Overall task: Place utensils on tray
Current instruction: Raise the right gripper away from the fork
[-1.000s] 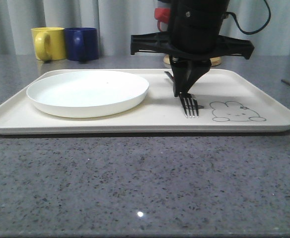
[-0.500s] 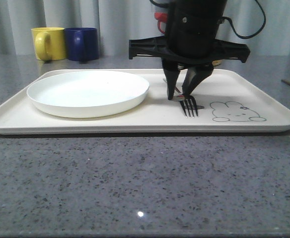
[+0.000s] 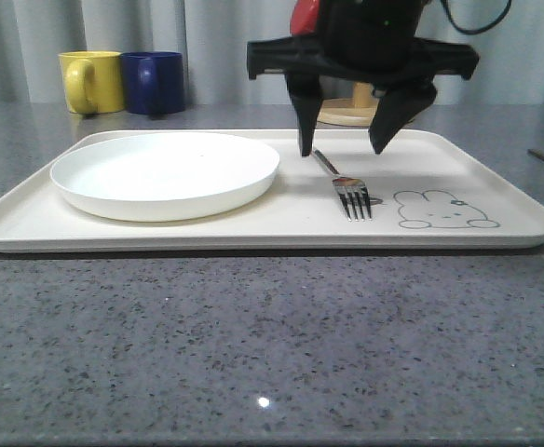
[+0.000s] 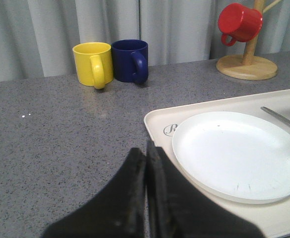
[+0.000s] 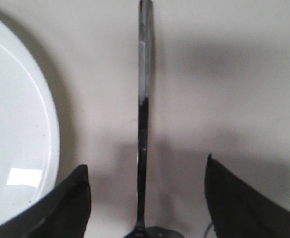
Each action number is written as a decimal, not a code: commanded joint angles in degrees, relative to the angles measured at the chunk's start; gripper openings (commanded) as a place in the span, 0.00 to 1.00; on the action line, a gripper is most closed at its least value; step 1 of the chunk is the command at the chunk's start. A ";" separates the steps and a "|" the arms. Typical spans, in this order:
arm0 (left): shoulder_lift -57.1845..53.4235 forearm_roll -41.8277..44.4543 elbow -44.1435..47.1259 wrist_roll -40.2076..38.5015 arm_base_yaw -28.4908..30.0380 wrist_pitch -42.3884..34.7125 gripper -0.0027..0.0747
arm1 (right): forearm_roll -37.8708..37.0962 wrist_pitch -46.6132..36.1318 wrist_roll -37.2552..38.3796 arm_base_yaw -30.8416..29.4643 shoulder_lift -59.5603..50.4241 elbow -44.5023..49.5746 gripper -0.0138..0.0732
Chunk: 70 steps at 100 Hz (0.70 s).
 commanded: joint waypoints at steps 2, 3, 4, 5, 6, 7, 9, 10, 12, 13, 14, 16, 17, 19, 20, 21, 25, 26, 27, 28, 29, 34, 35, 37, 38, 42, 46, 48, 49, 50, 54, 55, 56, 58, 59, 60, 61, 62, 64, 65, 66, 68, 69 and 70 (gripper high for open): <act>0.20 -0.37 -1.59 -0.02 -0.33 -4.51 0.01 | -0.88 -0.77 -3.93 -2.41 -6.01 -2.18 0.73; 0.20 -0.37 -1.59 -0.02 -0.33 -4.51 0.01 | -0.81 -0.76 -4.33 -2.61 -6.20 -2.12 0.73; 0.20 -0.37 -1.59 -0.02 -0.33 -4.51 0.01 | -0.82 -0.64 -4.50 -3.00 -6.55 -2.11 0.73; 0.20 -0.37 -1.59 -0.02 -0.33 -4.51 0.01 | -0.82 -0.64 -4.90 -3.21 -6.75 -2.06 0.73; 0.20 -0.37 -1.59 -0.02 -0.33 -4.51 0.01 | -0.77 -0.49 -5.06 -3.42 -7.10 -2.06 0.73; 0.20 -0.37 -1.59 -0.02 -0.33 -4.51 0.01 | -0.78 -0.49 -5.46 -3.86 -7.28 -1.99 0.73; 0.20 -0.37 -1.59 -0.02 -0.33 -4.51 0.01 | -0.78 -0.24 -5.81 -4.55 -7.78 -1.89 0.73; 0.20 -0.37 -1.59 -0.02 -0.33 -4.51 0.01 | -0.78 -0.17 -6.21 -4.79 -7.97 -1.82 0.73; 0.20 -0.37 -1.59 -0.02 -0.33 -4.51 0.01 | -0.78 0.30 -6.84 -5.81 -8.58 -1.67 0.73; 0.20 -0.37 -1.59 -0.02 -0.33 -4.51 0.01 | -0.78 0.44 -7.05 -5.81 -8.73 -1.59 0.73; 0.20 -0.37 -1.59 -0.02 -0.33 -4.51 0.01 | -0.78 0.59 -7.49 -6.34 -8.89 -1.53 0.73; 0.20 -0.37 -1.59 -0.02 -0.33 -4.51 0.01 | -0.76 1.07 -7.94 -7.13 -9.33 -1.42 0.73; 0.20 -0.37 -1.59 -0.02 -0.33 -4.51 0.01 | -0.76 1.22 -8.38 -7.40 -9.45 -1.29 0.73; 0.20 -0.37 -1.59 -0.02 -0.33 -4.51 0.01 | -0.76 1.63 -9.07 -8.16 -9.84 -1.08 0.73; 0.20 -0.37 -1.59 -0.02 -0.33 -4.51 0.01 | -0.76 1.86 -9.30 -8.42 -10.18 -0.98 0.73; 0.20 -0.37 -1.59 -0.02 -0.33 -4.51 0.01 | -0.76 1.94 -9.56 -8.97 -10.31 -0.75 0.73; 0.20 -0.37 -1.59 -0.02 -0.33 -4.51 0.01 | -0.70 2.44 -10.94 -10.74 -11.15 -0.09 0.73; 0.20 -0.37 -1.59 -0.02 -0.33 -4.51 0.01 | -0.70 2.44 -11.39 -11.05 -11.30 0.26 0.73; 0.20 -0.37 -1.59 -0.02 -0.33 -4.51 0.01 | -0.70 2.53 -11.61 -11.35 -11.53 0.43 0.73; 0.20 -0.37 -1.59 -0.02 -0.33 -4.51 0.01 | -0.70 2.53 -11.77 -11.95 -11.63 0.78 0.73; 0.20 -0.37 -1.59 -0.02 -0.33 -4.51 0.01 | -0.70 2.60 -12.13 -12.24 -11.75 0.95 0.73; 0.20 -0.37 -1.59 -0.02 -0.33 -4.51 0.01 | -0.70 2.72 -13.03 -14.40 -12.75 2.33 0.73; 0.20 -0.37 -1.59 -0.02 -0.33 -4.51 0.01 | -0.69 2.72 -13.13 -15.05 -12.87 2.75 0.73; 0.20 -0.37 -1.59 -0.02 -0.33 -4.51 0.01 | -0.62 2.72 -13.46 -16.03 -13.23 3.17 0.73; 0.20 -0.37 -1.59 -0.02 -0.33 -4.51 0.01 | -0.54 2.72 -13.66 -16.35 -13.32 3.63 0.73; 0.20 -0.37 -1.59 -0.02 -0.33 -4.51 0.01 | -0.11 2.72 -14.25 -18.19 -13.81 5.05 0.73; 0.20 -0.37 -1.59 -0.02 -0.33 -4.51 0.01 | 0.36 2.60 -14.87 -19.96 -14.09 6.24 0.73; 0.20 -0.37 -1.59 -0.02 -0.33 -4.51 0.01 | 0.68 2.53 -15.24 -20.52 -14.16 6.87 0.73; 0.20 -0.37 -1.59 -0.02 -0.33 -4.51 0.01 | 0.79 2.53 -15.40 -21.07 -14.16 7.28 0.73; 0.20 -0.37 -1.59 -0.02 -0.33 -4.51 0.01 | 1.01 2.53 -15.78 -21.34 -14.16 7.47 0.73; 0.20 -0.37 -1.59 -0.02 -0.33 -4.51 0.01 | 1.89 2.33 -16.98 -22.84 -14.16 8.56 0.73; 0.20 -0.37 -1.59 -0.02 -0.33 -4.51 0.01 | 2.30 2.09 -17.23 -23.09 -14.10 8.75 0.73; 0.20 -0.37 -1.59 -0.02 -0.33 -4.51 0.01 | 2.53 1.99 -17.43 -23.56 -14.10 9.10 0.73; 0.20 -0.37 -1.59 -0.02 -0.33 -4.51 0.01 | 3.21 1.64 -18.08 -24.24 -14.05 9.48 0.73; 0.20 -0.37 -1.59 -0.02 -0.33 -4.51 0.01 | 3.72 1.49 -18.58 -24.46 -14.05 9.83 0.73; 0.20 -0.37 -1.59 -0.02 -0.33 -4.51 0.01 | 4.01 1.20 -18.84 -24.89 -14.05 10.02 0.73; 0.20 -0.37 -1.59 -0.02 -0.33 -4.51 0.01 | 4.29 1.04 -19.35 -25.10 -14.05 10.39 0.73; 0.20 -0.37 -1.59 -0.02 -0.33 -4.51 0.01 | 4.84 0.70 -19.62 -25.32 -14.05 10.57 0.73; 0.20 -0.37 -1.59 -0.02 -0.33 -4.51 0.01 | 5.73 0.37 -20.34 -25.94 -14.05 11.05 0.73; 0.20 -0.37 -1.59 -0.02 -0.33 -4.51 0.01 | 6.01 0.08 -20.58 -26.34 -14.05 11.20 0.73; 0.20 -0.37 -1.59 -0.02 -0.33 -4.51 0.01 | 6.62 -0.08 -21.08 -26.55 -14.05 11.48 0.73; 0.20 -0.37 -1.59 -0.02 -0.33 -4.51 0.01 | 7.21 -0.56 -21.81 -27.16 -13.98 11.83 0.73; 0.20 -0.37 -1.59 -0.02 -0.33 -4.51 0.01 | 7.81 -0.80 -22.08 -27.35 -13.98 11.93 0.73; 0.20 -0.37 -1.59 -0.02 -0.33 -4.51 0.01 | 8.08 -0.94 -22.25 -27.75 -13.98 12.14 0.73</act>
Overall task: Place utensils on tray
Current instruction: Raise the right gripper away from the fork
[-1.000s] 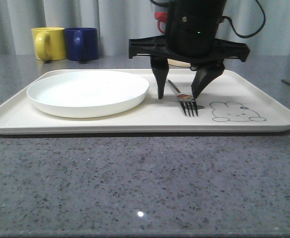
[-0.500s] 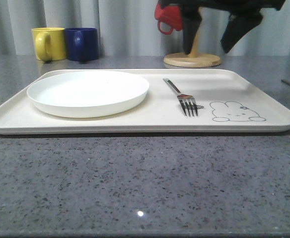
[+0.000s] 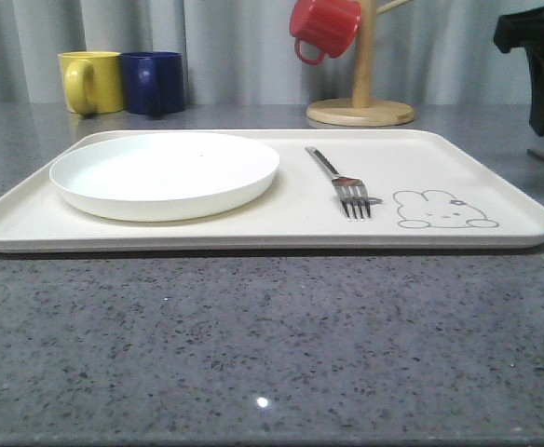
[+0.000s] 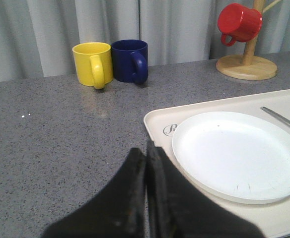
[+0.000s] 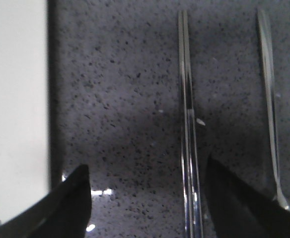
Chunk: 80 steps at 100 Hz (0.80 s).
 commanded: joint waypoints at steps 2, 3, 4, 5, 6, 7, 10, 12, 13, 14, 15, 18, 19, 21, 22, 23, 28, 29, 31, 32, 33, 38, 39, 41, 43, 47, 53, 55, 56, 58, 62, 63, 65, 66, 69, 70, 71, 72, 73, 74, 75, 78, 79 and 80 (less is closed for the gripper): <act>0.20 -0.37 -1.59 -0.02 -0.33 -4.51 0.01 | 3.52 -4.06 -4.17 -2.86 -2.35 0.25 0.73; 0.20 -0.37 -1.59 -0.02 -0.33 -4.51 0.01 | 4.04 -4.15 -4.59 -3.05 -2.33 0.32 0.73; 0.20 -0.37 -1.59 -0.02 -0.33 -4.51 0.01 | 4.27 -4.15 -4.82 -3.43 -2.21 0.31 0.73; 0.20 -0.37 -1.59 -0.02 -0.33 -4.51 0.01 | 4.45 -4.15 -5.26 -3.63 -2.15 0.31 0.73; 0.20 -0.37 -1.59 -0.02 -0.33 -4.51 0.01 | 4.82 -4.15 -5.44 -3.82 -2.09 0.31 0.73; 0.20 -0.37 -1.59 -0.02 -0.33 -4.51 0.01 | 4.98 -4.15 -5.65 -4.18 -1.96 0.31 0.73; 0.20 -0.37 -1.59 -0.02 -0.33 -4.51 0.01 | 5.53 -4.15 -6.36 -4.91 -1.74 0.31 0.73; 0.20 -0.37 -1.59 -0.02 -0.33 -4.51 0.01 | 5.63 -4.20 -6.73 -5.41 -1.51 0.31 0.73; 0.20 -0.37 -1.59 -0.02 -0.33 -4.51 0.01 | 5.80 -4.19 -6.80 -5.57 -1.45 0.31 0.73; 0.20 -0.37 -1.59 -0.02 -0.33 -4.51 0.01 | 5.87 -4.19 -6.89 -5.87 -1.31 0.31 0.73; 0.20 -0.37 -1.59 -0.02 -0.33 -4.51 0.01 | 5.93 -4.26 -7.12 -6.01 -1.24 0.31 0.73; 0.20 -0.37 -1.59 -0.02 -0.33 -4.51 0.01 | 6.18 -4.25 -7.66 -6.63 -0.90 0.31 0.73; 0.20 -0.37 -1.59 -0.02 -0.33 -4.51 0.01 | 6.24 -4.25 -7.91 -6.74 -0.83 0.31 0.73; 0.20 -0.37 -1.59 -0.02 -0.33 -4.51 0.01 | 6.42 -4.19 -8.18 -6.99 -0.60 0.31 0.73; 0.20 -0.37 -1.59 -0.02 -0.33 -4.51 0.01 | 6.48 -4.19 -8.44 -7.07 -0.50 0.31 0.73; 0.20 -0.37 -1.59 -0.02 -0.33 -4.51 0.01 | 6.47 -4.11 -8.58 -7.23 -0.34 0.31 0.73; 0.20 -0.37 -1.59 -0.02 -0.33 -4.51 0.01 | 6.61 -3.91 -9.19 -7.47 0.22 0.31 0.73; 0.20 -0.37 -1.59 -0.02 -0.33 -4.51 0.01 | 6.61 -3.91 -9.25 -7.47 0.28 0.31 0.73; 0.20 -0.37 -1.59 -0.02 -0.33 -4.51 0.01 | 6.61 -3.86 -9.48 -7.47 0.46 0.31 0.73; 0.20 -0.37 -1.59 -0.02 -0.33 -4.51 0.01 | 6.61 -3.86 -9.56 -7.47 0.67 0.31 0.73; 0.20 -0.37 -1.59 -0.02 -0.33 -4.51 0.01 | 6.61 -3.86 -9.77 -7.47 0.78 0.31 0.73; 0.20 -0.37 -1.59 -0.02 -0.33 -4.51 0.01 | 6.69 -3.76 -10.24 -7.47 1.34 0.31 0.73; 0.20 -0.37 -1.59 -0.02 -0.33 -4.51 0.01 | 6.70 -3.76 -10.23 -7.47 1.49 0.31 0.73; 0.20 -0.37 -1.59 -0.02 -0.33 -4.51 0.01 | 6.76 -3.76 -10.23 -7.47 1.58 0.31 0.73; 0.20 -0.37 -1.59 -0.02 -0.33 -4.51 0.01 | 6.75 -3.76 -10.23 -7.47 1.89 0.31 0.73; 0.20 -0.37 -1.59 -0.02 -0.33 -4.51 0.01 | 6.75 -3.82 -10.23 -7.47 2.43 0.31 0.72; 0.20 -0.37 -1.59 -0.02 -0.33 -4.51 0.01 | 6.75 -3.87 -10.24 -7.47 3.37 0.31 0.71; 0.20 -0.37 -1.59 -0.02 -0.33 -4.51 0.01 | 6.75 -3.87 -10.24 -7.47 3.59 0.31 0.71; 0.20 -0.37 -1.59 -0.02 -0.33 -4.51 0.01 | 6.75 -3.87 -10.24 -7.47 3.75 0.31 0.71; 0.20 -0.37 -1.59 -0.02 -0.33 -4.51 0.01 | 6.75 -3.87 -10.24 -7.47 4.04 0.31 0.71; 0.20 -0.37 -1.59 -0.02 -0.33 -4.51 0.01 | 6.75 -3.75 -10.24 -7.47 4.52 0.31 0.70; 0.20 -0.37 -1.59 -0.02 -0.33 -4.51 0.01 | 6.75 -3.75 -10.24 -7.47 4.71 0.31 0.70; 0.20 -0.37 -1.59 -0.02 -0.33 -4.51 0.01 | 6.75 -3.75 -10.24 -7.47 4.88 0.31 0.70; 0.20 -0.37 -1.59 -0.02 -0.33 -4.51 0.01 | 6.75 -3.75 -10.24 -7.47 4.86 0.31 0.70; 0.20 -0.37 -1.59 -0.02 -0.33 -4.51 0.01 | 6.75 -3.75 -10.24 -7.47 5.14 0.31 0.69; 0.20 -0.37 -1.59 -0.02 -0.33 -4.51 0.01 | 6.75 -3.75 -10.24 -7.47 5.21 0.31 0.69; 0.20 -0.37 -1.59 -0.02 -0.33 -4.51 0.01 | 6.75 -3.75 -10.24 -7.47 5.20 0.31 0.69; 0.20 -0.37 -1.59 -0.02 -0.33 -4.51 0.01 | 6.75 -3.75 -10.24 -7.47 5.26 0.31 0.69; 0.20 -0.37 -1.59 -0.02 -0.33 -4.51 0.01 | 6.75 -3.75 -10.24 -7.47 5.26 0.31 0.69; 0.20 -0.37 -1.59 -0.02 -0.33 -4.51 0.01 | 6.75 -3.75 -10.24 -7.47 5.32 0.31 0.69; 0.20 -0.37 -1.59 -0.02 -0.33 -4.51 0.01 | 6.75 -3.70 -10.24 -7.47 5.31 0.31 0.69; 0.20 -0.37 -1.59 -0.02 -0.33 -4.51 0.01 | 6.75 -3.62 -10.24 -7.47 5.38 0.31 0.69; 0.20 -0.37 -1.59 -0.02 -0.33 -4.51 0.01 | 6.75 -3.57 -10.24 -7.47 5.44 0.31 0.69; 0.20 -0.37 -1.59 -0.02 -0.33 -4.51 0.01 | 6.75 -3.57 -10.24 -7.47 5.44 0.31 0.69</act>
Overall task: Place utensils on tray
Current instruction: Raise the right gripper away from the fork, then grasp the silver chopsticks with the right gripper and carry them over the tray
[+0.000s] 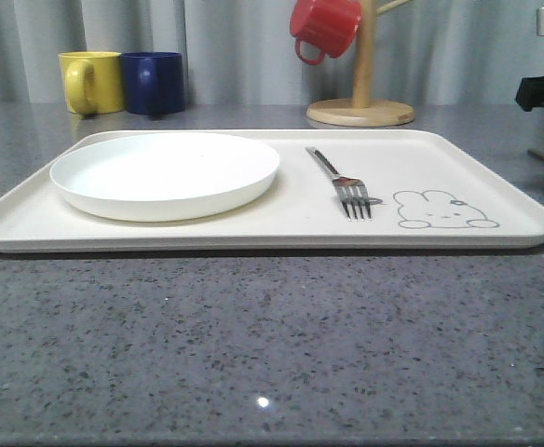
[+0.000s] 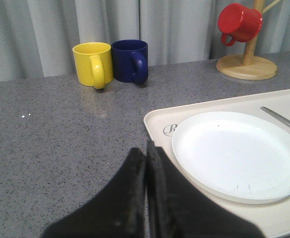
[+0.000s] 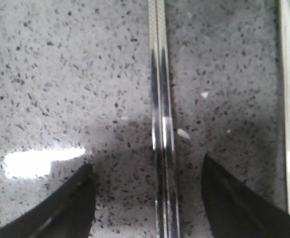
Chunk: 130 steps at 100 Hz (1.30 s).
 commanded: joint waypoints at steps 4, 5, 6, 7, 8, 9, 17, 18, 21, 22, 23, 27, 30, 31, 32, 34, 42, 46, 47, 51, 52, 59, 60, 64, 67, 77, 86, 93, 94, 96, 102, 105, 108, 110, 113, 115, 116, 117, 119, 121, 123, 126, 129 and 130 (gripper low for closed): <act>0.20 -0.37 -1.59 -0.02 -0.33 -4.51 0.01 | -0.78 -0.21 -0.62 -0.34 -1.12 -1.20 0.67; 0.20 -0.37 -1.59 -0.02 -0.33 -4.51 0.01 | -0.78 -0.12 -0.62 -0.34 -1.12 -1.20 0.67; 0.20 -0.37 -1.59 -0.02 -0.33 -4.51 0.01 | -0.78 -0.05 -0.62 -0.34 -1.12 -1.20 0.66; 0.20 -0.37 -1.59 -0.02 -0.33 -4.51 0.01 | -0.78 0.07 -0.62 -0.34 -1.12 -1.20 0.65; 0.20 -0.37 -1.59 -0.02 -0.33 -4.51 0.01 | -0.78 0.08 -0.62 -0.34 -1.12 -1.20 0.64; 0.20 -0.37 -1.59 -0.02 -0.33 -4.51 0.01 | -0.78 0.19 -0.62 -0.34 -1.12 -1.20 0.62; 0.20 -0.37 -1.59 -0.02 -0.33 -4.51 0.01 | -0.78 0.57 -0.62 -0.34 -1.12 -1.20 0.49; 0.20 -0.37 -1.59 -0.02 -0.33 -4.51 0.01 | -0.78 0.57 -0.62 -0.34 -1.12 -1.20 0.46; 0.20 -0.37 -1.59 -0.02 -0.33 -4.51 0.01 | -0.78 0.61 -0.62 -0.34 -1.12 -1.20 0.41; 0.20 -0.37 -1.59 -0.02 -0.33 -4.51 0.01 | -0.75 0.61 -0.62 -0.34 -1.12 -1.20 0.40; 0.20 -0.37 -1.59 -0.02 -0.33 -4.51 0.01 | -0.75 0.61 -0.62 -0.34 -1.12 -1.20 0.37; 0.20 -0.37 -1.59 -0.02 -0.33 -4.51 0.01 | -0.71 0.61 -0.57 -0.34 -1.12 -1.20 0.31; 0.20 -0.37 -1.59 -0.02 -0.33 -4.51 0.01 | -0.71 0.61 -0.57 -0.34 -1.12 -1.20 0.26; 0.20 -0.37 -1.59 -0.02 -0.33 -4.51 0.01 | -0.65 0.61 -0.57 -0.34 -1.12 -1.20 0.25; 0.20 -0.37 -1.59 -0.02 -0.33 -4.51 0.01 | -0.69 0.61 -0.57 -0.34 -1.12 -1.20 0.23; 0.20 -0.37 -1.59 -0.02 -0.33 -4.51 0.01 | -0.64 0.61 -0.57 -0.34 -1.12 -1.20 0.21; 0.20 -0.37 -1.59 -0.02 -0.33 -4.51 0.01 | -0.32 0.61 -0.53 -0.34 -1.12 -1.26 0.14; 0.20 -0.37 -1.59 -0.02 -0.33 -4.51 0.01 | 0.00 0.68 -0.53 -0.34 -1.12 -1.47 0.14; 0.20 -0.37 -1.59 -0.02 -0.33 -4.51 0.01 | 0.00 0.68 -0.53 -0.34 -1.12 -1.55 0.14; 0.20 -0.37 -1.59 -0.02 -0.33 -4.51 0.01 | 0.37 0.91 -0.53 -0.34 -1.18 -1.95 0.14; 0.20 -0.37 -1.59 -0.02 -0.33 -4.51 0.01 | 0.37 1.00 -0.53 -0.34 -1.18 -2.04 0.14; 0.20 -0.37 -1.59 -0.02 -0.33 -4.51 0.01 | 0.82 2.14 -0.53 -0.34 -1.25 -3.22 0.14; 0.20 -0.37 -1.59 -0.02 -0.33 -4.51 0.01 | 0.90 2.46 -0.53 -0.34 -1.25 -3.38 0.14; 0.20 -0.37 -1.59 -0.02 -0.33 -4.51 0.01 | 1.24 3.65 -0.53 -0.27 -1.25 -4.45 0.14; 0.20 -0.37 -1.59 -0.02 -0.33 -4.51 0.01 | 1.39 4.43 -0.53 -0.15 -1.25 -5.23 0.14; 0.20 -0.37 -1.59 -0.02 -0.33 -4.51 0.01 | 2.00 6.14 -0.15 0.67 -2.06 -7.72 0.14; 0.20 -0.37 -1.59 -0.02 -0.33 -4.51 0.01 | 2.00 6.61 1.83 2.04 -3.65 -9.32 0.14; 0.20 -0.37 -1.59 -0.02 -0.33 -4.51 0.01 | 2.00 7.17 3.66 3.42 -5.16 -10.16 0.14; 0.20 -0.37 -1.59 -0.02 -0.33 -4.51 0.01 | 2.00 7.17 4.05 3.57 -5.34 -10.20 0.14; 0.20 -0.37 -1.59 -0.02 -0.33 -4.51 0.01 | 2.00 7.17 4.65 4.11 -5.76 -10.19 0.14; 0.20 -0.37 -1.59 -0.02 -0.33 -4.51 0.01 | 1.94 7.26 5.89 5.99 -7.02 -10.19 0.14; 0.20 -0.37 -1.59 -0.02 -0.33 -4.51 0.01 | 1.94 7.26 6.72 6.91 -7.45 -10.19 0.14; 0.20 -0.37 -1.59 -0.02 -0.33 -4.51 0.01 | 1.79 7.26 7.54 7.90 -7.69 -10.19 0.14; 0.20 -0.37 -1.59 -0.02 -0.33 -4.51 0.01 | 1.73 7.26 8.12 8.66 -7.79 -10.19 0.14; 0.20 -0.37 -1.59 -0.02 -0.33 -4.51 0.01 | 1.44 7.05 8.97 9.96 -7.88 -10.19 0.14; 0.20 -0.37 -1.59 -0.02 -0.33 -4.51 0.01 | 1.24 6.98 9.72 10.49 -7.88 -10.19 0.14; 0.20 -0.37 -1.59 -0.02 -0.33 -4.51 0.01 | 1.15 6.89 9.95 11.04 -7.88 -10.19 0.14; 0.20 -0.37 -1.59 -0.02 -0.33 -4.51 0.01 | 0.98 6.78 10.46 11.32 -7.88 -10.19 0.14; 0.20 -0.37 -1.59 -0.02 -0.33 -4.51 0.01 | 0.59 6.60 11.24 12.15 -7.88 -10.19 0.14; 0.20 -0.37 -1.59 -0.02 -0.33 -4.51 0.01 | 0.00 6.47 11.75 13.02 -7.78 -10.19 0.14; 0.20 -0.37 -1.59 -0.02 -0.33 -4.51 0.01 | 0.00 6.22 12.68 13.88 -7.70 -10.19 0.14; 0.20 -0.37 -1.59 -0.02 -0.33 -4.51 0.01 | -1.50 5.88 14.45 15.08 -7.53 -10.19 0.14; 0.20 -0.37 -1.59 -0.02 -0.33 -4.51 0.01 | -2.73 5.41 15.95 16.28 -7.47 -10.19 0.14; 0.20 -0.37 -1.59 -0.02 -0.33 -4.51 0.01 | -3.03 5.15 16.31 16.88 -7.40 -10.12 0.14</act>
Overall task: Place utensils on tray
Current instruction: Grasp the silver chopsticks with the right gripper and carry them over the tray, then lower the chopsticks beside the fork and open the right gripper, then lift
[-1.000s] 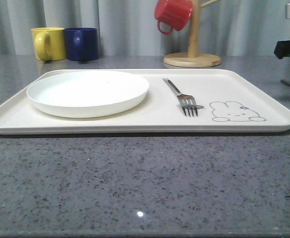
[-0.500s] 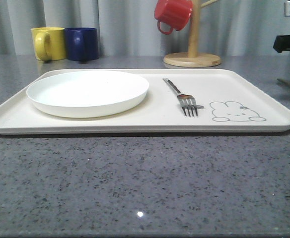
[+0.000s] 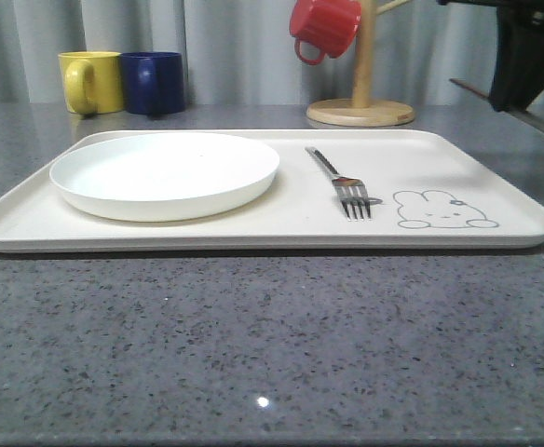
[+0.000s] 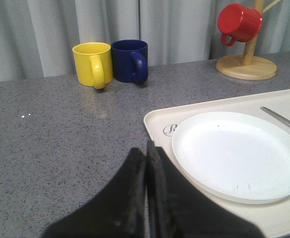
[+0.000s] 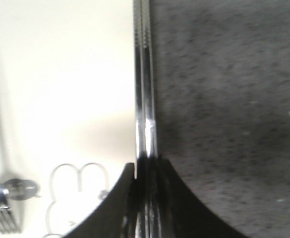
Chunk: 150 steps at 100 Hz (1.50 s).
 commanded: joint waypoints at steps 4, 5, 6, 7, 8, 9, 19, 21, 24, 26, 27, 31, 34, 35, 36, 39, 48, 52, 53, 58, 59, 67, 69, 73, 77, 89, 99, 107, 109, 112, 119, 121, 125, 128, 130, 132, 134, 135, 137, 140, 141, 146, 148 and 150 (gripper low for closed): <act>0.20 -0.37 -1.59 -0.02 -0.33 -4.51 0.01 | -4.95 -3.85 6.34 4.61 -2.02 -1.65 0.14; 0.20 -0.37 -1.59 -0.02 -0.33 -4.51 0.01 | -5.57 -3.93 6.76 4.88 -1.94 -1.65 0.14; 0.20 -0.37 -1.59 -0.02 -0.33 -4.51 0.01 | -5.87 -3.99 7.51 5.13 -1.87 -1.65 0.14; 0.20 -0.37 -1.59 -0.02 -0.33 -4.51 0.01 | -6.15 -4.12 7.88 5.65 -1.75 -1.65 0.14; 0.20 -0.37 -1.59 -0.02 -0.33 -4.51 0.01 | -6.75 -4.13 8.58 5.91 -1.75 -1.65 0.14; 0.20 -0.37 -1.59 -0.02 -0.33 -4.51 0.01 | -7.04 -4.29 8.92 6.39 -1.62 -1.65 0.14; 0.20 -0.37 -1.59 -0.02 -0.33 -4.51 0.01 | -10.07 -5.16 12.57 9.27 -0.43 -1.65 0.14; 0.20 -0.37 -1.59 -0.02 -0.33 -4.51 0.01 | -10.23 -5.46 12.97 9.75 -0.19 -1.65 0.14; 0.20 -0.37 -1.59 -0.02 -0.33 -4.51 0.01 | -10.37 -5.87 13.38 10.29 0.29 -1.65 0.14; 0.20 -0.37 -1.59 -0.02 -0.33 -4.51 0.01 | -10.37 -6.16 13.38 10.64 0.63 -1.65 0.14; 0.20 -0.37 -1.59 -0.02 -0.33 -4.51 0.01 | -10.37 -6.23 13.55 10.74 0.76 -1.65 0.14; 0.20 -0.37 -1.59 -0.02 -0.33 -4.51 0.01 | -10.37 -6.68 13.79 11.34 1.55 -1.65 0.14; 0.20 -0.37 -1.59 -0.02 -0.33 -4.51 0.01 | -10.37 -6.97 14.00 11.68 2.18 -1.65 0.14; 0.20 -0.37 -1.59 -0.02 -0.33 -4.51 0.01 | -10.37 -7.12 14.07 11.80 2.46 -1.65 0.14; 0.20 -0.37 -1.59 -0.02 -0.33 -4.51 0.01 | -10.37 -7.19 14.19 11.85 2.57 -1.65 0.14; 0.20 -0.37 -1.59 -0.02 -0.33 -4.51 0.01 | -10.32 -7.51 14.39 12.19 3.24 -1.65 0.14; 0.20 -0.37 -1.59 -0.02 -0.33 -4.51 0.01 | -10.09 -8.25 14.87 12.71 5.01 -1.65 0.14; 0.20 -0.37 -1.59 -0.02 -0.33 -4.51 0.01 | -9.80 -8.69 14.95 12.84 5.74 -1.65 0.14; 0.20 -0.37 -1.59 -0.02 -0.33 -4.51 0.01 | -9.66 -8.90 15.01 12.84 5.84 -1.65 0.14; 0.20 -0.37 -1.59 -0.02 -0.33 -4.51 0.01 | -8.80 -9.46 15.00 12.84 6.66 -1.65 0.14; 0.20 -0.37 -1.59 -0.02 -0.33 -4.51 0.01 | -8.55 -9.57 15.00 12.84 6.79 -1.65 0.14; 0.20 -0.37 -1.59 -0.02 -0.33 -4.51 0.01 | -7.88 -10.35 15.00 12.84 7.54 -1.65 0.14; 0.20 -0.37 -1.59 -0.02 -0.33 -4.51 0.01 | -7.66 -10.49 15.00 12.84 7.75 -1.65 0.14; 0.20 -0.37 -1.59 -0.02 -0.33 -4.51 0.01 | -7.41 -10.58 15.00 12.84 8.03 -1.65 0.14; 0.20 -0.37 -1.59 -0.02 -0.33 -4.51 0.01 | -7.29 -10.58 15.00 12.84 8.14 -1.65 0.14; 0.20 -0.37 -1.59 -0.02 -0.33 -4.51 0.01 | -7.22 -10.53 15.00 12.84 8.14 -1.65 0.16; 0.20 -0.37 -1.59 -0.02 -0.33 -4.51 0.01 | -7.22 -10.48 15.00 12.84 8.14 -1.65 0.26; 0.20 -0.37 -1.59 -0.02 -0.33 -4.51 0.01 | -7.22 -10.48 15.00 12.84 8.14 -1.65 0.38; 0.20 -0.37 -1.59 -0.02 -0.33 -4.51 0.01 | -7.22 -10.48 15.00 12.84 8.14 -1.65 0.40; 0.20 -0.37 -1.59 -0.02 -0.33 -4.51 0.01 | -7.22 -10.48 15.00 12.84 8.14 -1.65 0.45; 0.20 -0.37 -1.59 -0.02 -0.33 -4.51 0.01 | -7.28 -10.48 15.00 12.84 8.09 -1.65 0.51; 0.20 -0.37 -1.59 -0.02 -0.33 -4.51 0.01 | -7.28 -10.48 15.00 12.84 8.03 -1.65 0.52; 0.20 -0.37 -1.59 -0.02 -0.33 -4.51 0.01 | -7.28 -10.48 15.00 12.84 7.94 -1.65 0.52; 0.20 -0.37 -1.59 -0.02 -0.33 -4.51 0.01 | -7.34 -10.48 15.00 12.84 7.81 -1.65 0.52; 0.20 -0.37 -1.59 -0.02 -0.33 -4.51 0.01 | -7.43 -10.48 15.00 12.84 7.72 -1.65 0.52; 0.20 -0.37 -1.59 -0.02 -0.33 -4.51 0.01 | -7.71 -10.48 15.00 12.84 7.48 -1.65 0.52; 0.20 -0.37 -1.59 -0.02 -0.33 -4.51 0.01 | -7.95 -10.48 15.00 12.84 7.27 -1.65 0.52; 0.20 -0.37 -1.59 -0.02 -0.33 -4.51 0.01 | -8.09 -10.41 15.00 12.84 7.17 -1.65 0.52; 0.20 -0.37 -1.59 -0.02 -0.33 -4.51 0.01 | -8.38 -10.41 15.00 12.84 6.80 -1.65 0.52; 0.20 -0.37 -1.59 -0.02 -0.33 -4.51 0.01 | -8.84 -10.34 15.00 12.84 6.23 -1.70 0.52; 0.20 -0.37 -1.59 -0.02 -0.33 -4.51 0.01 | -8.85 -10.34 15.00 12.84 6.05 -1.70 0.52; 0.20 -0.37 -1.59 -0.02 -0.33 -4.51 0.01 | -9.48 -10.19 15.00 12.84 4.97 -1.70 0.52; 0.20 -0.37 -1.59 -0.02 -0.33 -4.51 0.01 | -9.83 -10.13 15.00 12.84 4.41 -1.70 0.52; 0.20 -0.37 -1.59 -0.02 -0.33 -4.51 0.01 | -10.36 -10.07 15.00 12.79 3.85 -1.70 0.52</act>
